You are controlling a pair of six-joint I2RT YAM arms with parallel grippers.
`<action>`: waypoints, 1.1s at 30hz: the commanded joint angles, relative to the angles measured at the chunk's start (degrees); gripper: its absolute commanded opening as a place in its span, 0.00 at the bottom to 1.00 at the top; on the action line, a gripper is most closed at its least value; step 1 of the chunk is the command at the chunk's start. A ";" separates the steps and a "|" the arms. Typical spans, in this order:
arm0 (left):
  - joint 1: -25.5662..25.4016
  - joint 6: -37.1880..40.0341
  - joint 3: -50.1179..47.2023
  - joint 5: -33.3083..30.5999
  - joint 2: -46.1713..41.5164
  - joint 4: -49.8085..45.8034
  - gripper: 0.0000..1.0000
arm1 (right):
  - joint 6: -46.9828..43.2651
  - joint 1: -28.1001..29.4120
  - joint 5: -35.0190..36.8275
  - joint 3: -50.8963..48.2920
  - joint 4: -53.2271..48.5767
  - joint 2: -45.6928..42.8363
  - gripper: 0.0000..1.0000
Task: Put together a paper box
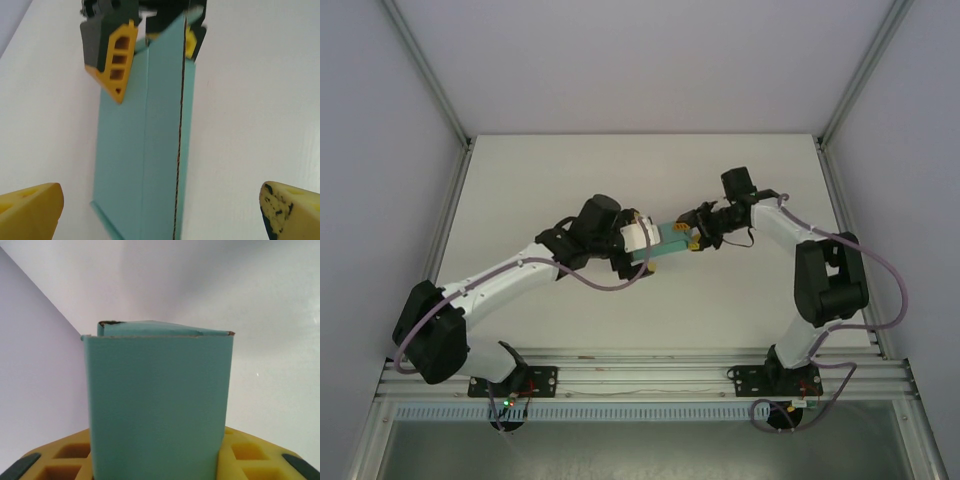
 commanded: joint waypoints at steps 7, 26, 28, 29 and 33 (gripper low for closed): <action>-0.85 6.08 -1.78 -13.19 3.39 -1.82 1.00 | 3.75 -0.24 -4.33 3.22 -5.26 -0.19 0.34; -1.55 4.43 -2.62 -15.51 4.23 6.83 0.67 | 5.82 0.54 -9.21 2.91 -4.82 -0.06 0.34; -1.55 4.33 -2.36 -14.91 4.15 6.63 0.59 | 5.66 0.55 -9.21 3.30 -5.36 -0.17 0.37; -1.61 4.30 -2.28 -14.99 4.15 6.69 0.57 | 5.56 0.64 -9.25 3.45 -5.59 -0.24 0.37; -1.58 4.24 -2.32 -16.38 4.45 7.43 0.52 | 5.82 0.60 -9.29 3.22 -5.30 -0.56 0.38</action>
